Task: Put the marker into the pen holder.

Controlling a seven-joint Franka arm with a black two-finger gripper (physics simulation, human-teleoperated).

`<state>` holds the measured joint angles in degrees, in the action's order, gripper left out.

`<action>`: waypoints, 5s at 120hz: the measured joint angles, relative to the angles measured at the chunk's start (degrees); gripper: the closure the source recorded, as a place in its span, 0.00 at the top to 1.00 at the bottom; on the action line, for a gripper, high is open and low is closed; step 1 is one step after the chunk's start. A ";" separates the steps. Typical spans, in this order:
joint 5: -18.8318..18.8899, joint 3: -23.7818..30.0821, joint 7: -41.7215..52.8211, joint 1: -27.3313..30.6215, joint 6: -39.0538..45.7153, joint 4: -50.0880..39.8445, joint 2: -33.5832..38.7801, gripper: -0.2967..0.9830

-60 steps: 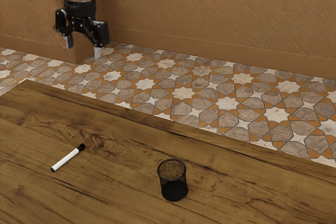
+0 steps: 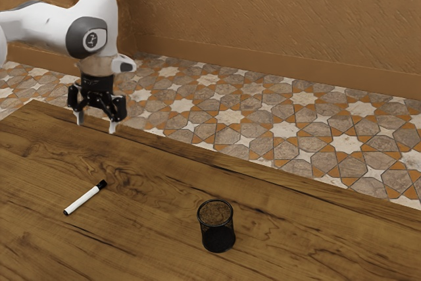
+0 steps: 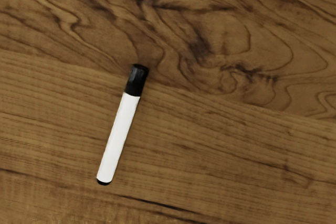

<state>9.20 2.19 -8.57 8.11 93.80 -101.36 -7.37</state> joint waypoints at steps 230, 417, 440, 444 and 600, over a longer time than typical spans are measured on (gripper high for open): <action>-3.36 0.27 28.82 12.02 21.97 -13.62 -15.00 0.49; -0.89 19.43 18.15 -5.31 75.79 -34.13 12.97 0.15; -1.08 22.65 10.00 -5.85 76.32 -40.11 17.79 0.15; -1.09 23.48 8.64 -5.88 76.35 -40.31 17.92 0.15; 0.56 11.67 -14.33 -5.17 39.34 1.12 11.20 0.71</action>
<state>9.76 13.86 -22.90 2.94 133.14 -100.24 3.84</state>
